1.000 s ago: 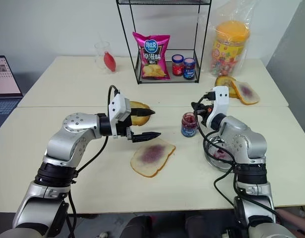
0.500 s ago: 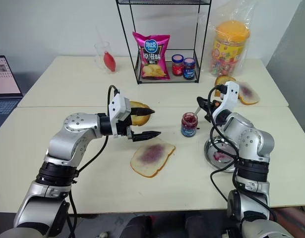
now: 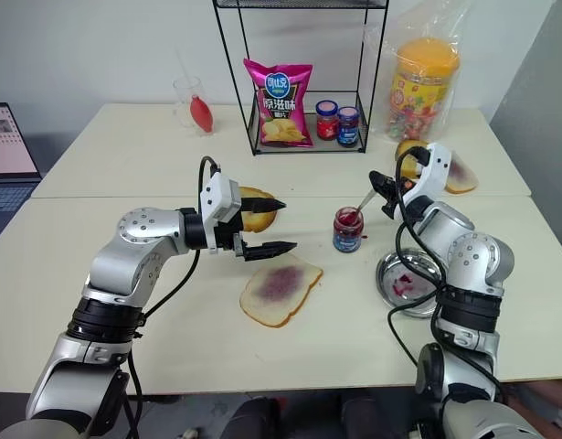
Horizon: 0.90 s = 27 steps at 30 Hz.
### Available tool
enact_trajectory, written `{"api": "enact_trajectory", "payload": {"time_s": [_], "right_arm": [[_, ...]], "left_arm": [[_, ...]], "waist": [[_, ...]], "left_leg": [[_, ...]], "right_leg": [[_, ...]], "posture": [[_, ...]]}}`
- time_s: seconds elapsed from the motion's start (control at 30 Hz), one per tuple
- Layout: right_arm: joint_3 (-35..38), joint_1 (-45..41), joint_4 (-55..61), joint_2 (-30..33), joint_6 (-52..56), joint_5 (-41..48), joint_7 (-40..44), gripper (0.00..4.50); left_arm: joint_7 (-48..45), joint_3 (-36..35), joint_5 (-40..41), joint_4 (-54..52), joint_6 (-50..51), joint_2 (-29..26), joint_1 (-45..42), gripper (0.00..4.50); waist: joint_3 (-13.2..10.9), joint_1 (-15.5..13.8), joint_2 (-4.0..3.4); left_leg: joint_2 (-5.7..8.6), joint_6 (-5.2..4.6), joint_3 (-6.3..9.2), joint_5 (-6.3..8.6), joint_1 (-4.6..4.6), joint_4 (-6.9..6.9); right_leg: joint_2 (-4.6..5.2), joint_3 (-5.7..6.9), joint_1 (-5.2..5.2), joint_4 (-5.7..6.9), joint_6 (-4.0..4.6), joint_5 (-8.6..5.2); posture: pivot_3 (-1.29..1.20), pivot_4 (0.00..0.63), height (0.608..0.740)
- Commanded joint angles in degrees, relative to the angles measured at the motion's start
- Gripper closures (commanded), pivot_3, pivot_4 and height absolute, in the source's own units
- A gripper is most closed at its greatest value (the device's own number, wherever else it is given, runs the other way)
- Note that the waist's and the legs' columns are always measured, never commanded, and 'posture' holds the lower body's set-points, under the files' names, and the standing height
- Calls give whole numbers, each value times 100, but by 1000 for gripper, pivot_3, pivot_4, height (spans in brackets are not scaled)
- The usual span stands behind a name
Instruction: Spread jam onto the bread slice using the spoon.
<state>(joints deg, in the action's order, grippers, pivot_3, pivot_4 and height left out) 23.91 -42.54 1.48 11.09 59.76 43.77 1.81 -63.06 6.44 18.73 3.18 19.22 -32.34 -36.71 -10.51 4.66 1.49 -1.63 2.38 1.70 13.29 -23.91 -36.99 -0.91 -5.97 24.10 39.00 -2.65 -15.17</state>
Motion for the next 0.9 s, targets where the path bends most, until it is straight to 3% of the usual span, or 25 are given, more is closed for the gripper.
{"api": "enact_trajectory", "payload": {"time_s": [0.03, 0.6, 0.9], "right_arm": [[293, -236, 241, -58, 69, 379, -208, 4468], [823, -106, 206, -101, 205, 1144, -933, 4468], [1019, -281, 564, -115, 564, 2274, -1626, 4468]], "left_arm": [[14, -85, -28, -32, -119, -23, -167, 0], [-87, -76, -54, 82, -154, -35, -266, 0], [-307, -193, 24, 96, -141, -196, -295, 0]], "waist": [[0, 0, 0], [0, 1, 0], [0, 4, -1]], "left_leg": [[0, 0, 0, 0, 0, 0], [0, 0, 1, 0, -1, 2], [0, 0, 2, 0, -1, 3]], "right_leg": [[0, 0, 0, 0, 0, 0], [0, 2, 0, 0, 0, 0], [0, 2, 1, 0, 0, 0]], "posture": [[0, 150, 740], [0, 150, 740], [0, 150, 740]]}}
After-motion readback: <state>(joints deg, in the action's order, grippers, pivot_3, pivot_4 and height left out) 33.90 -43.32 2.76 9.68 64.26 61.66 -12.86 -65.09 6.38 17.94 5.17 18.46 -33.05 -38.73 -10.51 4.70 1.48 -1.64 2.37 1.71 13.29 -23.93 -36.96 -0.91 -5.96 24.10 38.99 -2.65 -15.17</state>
